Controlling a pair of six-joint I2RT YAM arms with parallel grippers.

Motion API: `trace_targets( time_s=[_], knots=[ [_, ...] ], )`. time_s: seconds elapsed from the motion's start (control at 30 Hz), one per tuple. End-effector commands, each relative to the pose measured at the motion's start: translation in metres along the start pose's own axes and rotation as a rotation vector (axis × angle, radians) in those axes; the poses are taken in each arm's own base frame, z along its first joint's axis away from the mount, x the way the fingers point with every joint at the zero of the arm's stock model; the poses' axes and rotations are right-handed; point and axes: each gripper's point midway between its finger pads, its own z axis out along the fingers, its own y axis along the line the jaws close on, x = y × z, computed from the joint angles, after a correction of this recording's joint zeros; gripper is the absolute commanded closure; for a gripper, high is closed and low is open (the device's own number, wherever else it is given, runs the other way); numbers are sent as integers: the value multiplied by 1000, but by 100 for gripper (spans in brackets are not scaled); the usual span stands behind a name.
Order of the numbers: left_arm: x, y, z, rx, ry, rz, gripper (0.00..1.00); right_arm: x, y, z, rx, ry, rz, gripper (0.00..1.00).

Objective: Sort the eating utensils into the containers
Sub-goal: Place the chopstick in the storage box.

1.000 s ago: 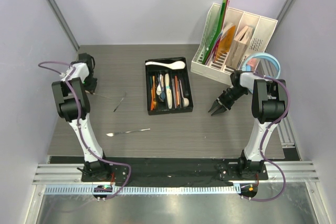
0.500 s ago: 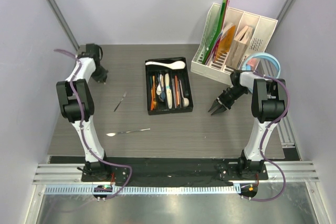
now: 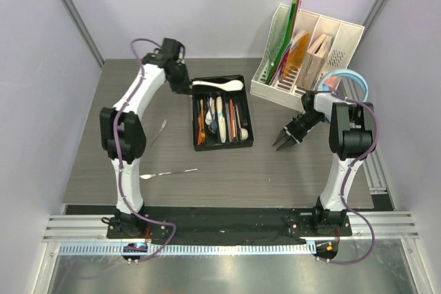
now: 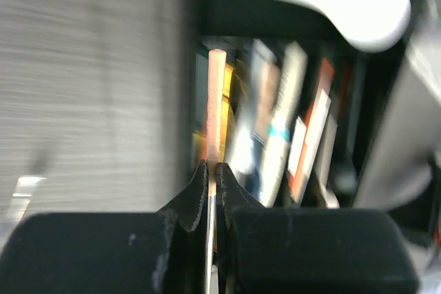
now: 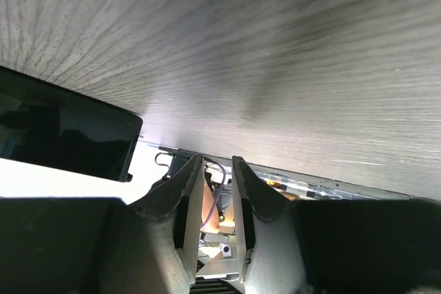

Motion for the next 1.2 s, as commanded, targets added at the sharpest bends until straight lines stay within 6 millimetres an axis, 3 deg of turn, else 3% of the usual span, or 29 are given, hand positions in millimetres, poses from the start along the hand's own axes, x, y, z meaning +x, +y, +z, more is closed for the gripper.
trace_targets(
  time_s=[0.0, 0.1, 0.2, 0.3, 0.37, 0.53, 0.9, 1.17],
  knots=[
    [62, -74, -5, 162, 155, 118, 100, -3, -13, 30, 32, 81, 65, 71],
    [86, -117, 2, 270, 210, 146, 100, -2, -14, 32, 34, 87, 63, 71],
    [102, -146, 12, 318, 236, 180, 100, 0, -16, 33, 36, 90, 62, 72],
    [111, -159, 32, 356, 272, 131, 100, 2, -19, 33, 38, 95, 60, 71],
    [112, -159, 48, 344, 283, 116, 100, 4, -18, 32, 33, 94, 48, 72],
    [113, -147, 63, 268, 263, 95, 100, 8, -25, 31, 43, 98, 47, 72],
    [94, -141, 80, 197, 160, 41, 100, 10, -27, 32, 42, 108, 39, 72],
    [103, -143, 97, 187, 183, 9, 100, 11, -27, 32, 40, 111, 34, 72]
  ],
)
